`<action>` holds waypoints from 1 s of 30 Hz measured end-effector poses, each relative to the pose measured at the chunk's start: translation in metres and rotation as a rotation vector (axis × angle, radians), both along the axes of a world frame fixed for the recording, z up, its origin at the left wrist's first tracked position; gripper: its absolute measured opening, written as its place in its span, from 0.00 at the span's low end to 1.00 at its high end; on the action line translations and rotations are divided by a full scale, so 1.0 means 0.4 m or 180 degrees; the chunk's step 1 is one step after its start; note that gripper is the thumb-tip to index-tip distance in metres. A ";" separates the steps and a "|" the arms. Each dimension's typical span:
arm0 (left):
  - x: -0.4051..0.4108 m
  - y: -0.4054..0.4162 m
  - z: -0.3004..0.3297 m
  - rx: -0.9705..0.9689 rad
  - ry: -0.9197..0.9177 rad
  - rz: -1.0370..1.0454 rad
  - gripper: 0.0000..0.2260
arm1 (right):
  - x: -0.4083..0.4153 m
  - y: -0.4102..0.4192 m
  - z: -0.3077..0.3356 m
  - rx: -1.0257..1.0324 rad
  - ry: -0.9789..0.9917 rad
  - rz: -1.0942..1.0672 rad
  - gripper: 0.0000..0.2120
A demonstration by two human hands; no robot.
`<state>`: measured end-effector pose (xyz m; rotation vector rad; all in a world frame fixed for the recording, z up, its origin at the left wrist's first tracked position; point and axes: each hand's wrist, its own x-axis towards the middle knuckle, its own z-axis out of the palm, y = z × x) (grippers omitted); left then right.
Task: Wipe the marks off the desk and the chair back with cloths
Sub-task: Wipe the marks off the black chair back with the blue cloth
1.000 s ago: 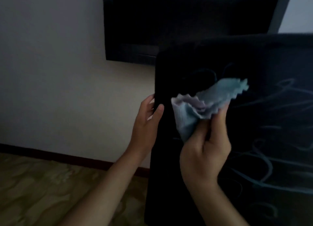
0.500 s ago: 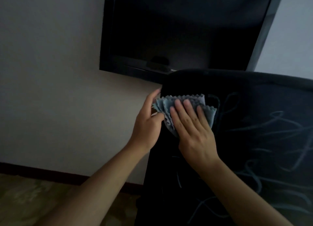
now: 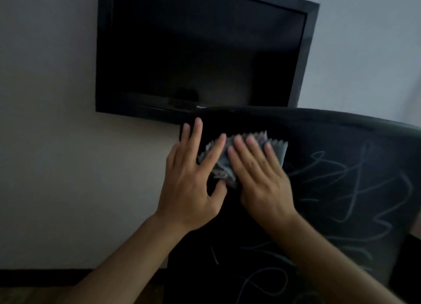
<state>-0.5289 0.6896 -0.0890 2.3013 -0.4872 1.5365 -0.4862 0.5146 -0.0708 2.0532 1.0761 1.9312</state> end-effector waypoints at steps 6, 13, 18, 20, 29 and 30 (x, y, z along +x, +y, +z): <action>0.005 -0.022 0.002 -0.0076 -0.0058 0.0196 0.32 | -0.026 -0.028 0.142 0.0679 -0.0254 0.0295 0.20; 0.009 -0.038 0.001 -0.0203 -0.0025 0.0083 0.32 | 0.010 -0.055 -0.120 0.0155 0.0346 -0.0062 0.22; 0.002 -0.086 0.018 0.0117 -0.0230 -0.0042 0.31 | -0.005 -0.107 0.026 0.0605 0.0057 0.0057 0.22; 0.005 -0.112 0.032 0.0115 -0.0318 -0.0015 0.30 | -0.007 -0.124 0.070 0.0942 -0.0042 0.0149 0.21; 0.029 -0.187 0.062 0.0476 -0.0730 0.0382 0.29 | 0.027 -0.193 -0.102 0.0899 0.0214 0.0180 0.20; 0.029 -0.195 0.067 0.0521 -0.0791 0.0371 0.28 | 0.025 -0.212 -0.054 0.1090 0.0095 0.0258 0.20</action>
